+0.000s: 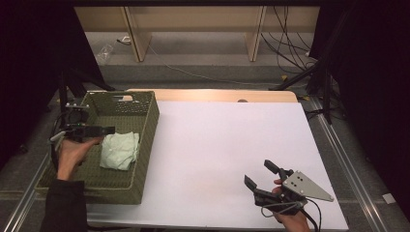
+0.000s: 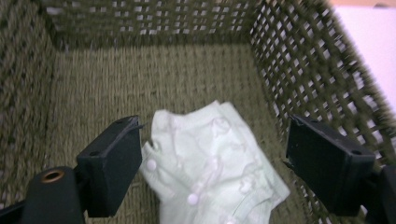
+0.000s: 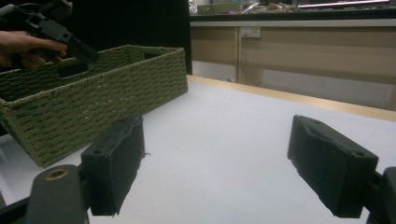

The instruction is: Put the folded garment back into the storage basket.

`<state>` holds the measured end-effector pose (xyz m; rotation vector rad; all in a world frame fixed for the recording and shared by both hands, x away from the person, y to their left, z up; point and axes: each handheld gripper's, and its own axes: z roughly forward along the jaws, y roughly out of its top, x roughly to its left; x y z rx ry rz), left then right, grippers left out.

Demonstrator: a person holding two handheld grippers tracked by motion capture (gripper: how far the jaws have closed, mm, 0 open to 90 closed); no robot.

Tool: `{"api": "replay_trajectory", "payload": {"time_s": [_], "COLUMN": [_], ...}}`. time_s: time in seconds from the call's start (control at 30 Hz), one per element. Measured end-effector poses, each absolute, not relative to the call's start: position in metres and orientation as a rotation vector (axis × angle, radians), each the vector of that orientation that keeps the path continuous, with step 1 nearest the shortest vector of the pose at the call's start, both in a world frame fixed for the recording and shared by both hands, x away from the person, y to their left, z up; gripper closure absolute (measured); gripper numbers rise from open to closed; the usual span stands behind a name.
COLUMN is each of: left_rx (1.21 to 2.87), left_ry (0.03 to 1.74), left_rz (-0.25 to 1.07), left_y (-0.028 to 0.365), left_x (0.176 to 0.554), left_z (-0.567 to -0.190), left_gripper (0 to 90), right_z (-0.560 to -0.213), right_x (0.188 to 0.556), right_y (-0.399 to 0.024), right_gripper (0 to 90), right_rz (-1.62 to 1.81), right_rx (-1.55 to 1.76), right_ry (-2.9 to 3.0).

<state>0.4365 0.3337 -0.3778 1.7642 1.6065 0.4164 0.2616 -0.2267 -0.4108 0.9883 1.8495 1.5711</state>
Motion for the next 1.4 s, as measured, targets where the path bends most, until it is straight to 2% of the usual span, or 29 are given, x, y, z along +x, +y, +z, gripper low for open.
{"api": "replay_trajectory", "payload": {"time_s": [0.6, 0.8, 0.97, 1.13, 1.4], "left_rx": [1.606, 1.608, 1.525, 1.476, 1.508], "left_ry": [1.406, 1.328, 1.273, 1.248, 1.208], "left_rz": [0.452, 0.459, 0.359, 0.343, 0.332], "left_y": [0.325, 0.312, 0.311, 0.308, 0.296], "left_x": [0.427, 0.426, 0.424, 0.421, 0.421], "left_z": [-0.36, -0.356, -0.351, -0.344, -0.342], "left_gripper": [19.0, 19.0, 17.9, 16.8, 15.6], "right_z": [-0.411, -0.411, -0.411, -0.411, -0.411], "right_x": [0.262, 0.262, 0.262, 0.262, 0.262], "right_y": [-0.227, -0.227, -0.227, -0.227, -0.227], "right_gripper": [19.8, 19.8, 19.8, 19.8, 19.8], "right_rz": [1.569, 1.569, 1.569, 1.57, 1.571], "right_rx": [0.988, 0.988, 0.986, 0.988, 0.988], "right_ry": [1.85, 1.85, 1.851, 1.851, 1.848]}}
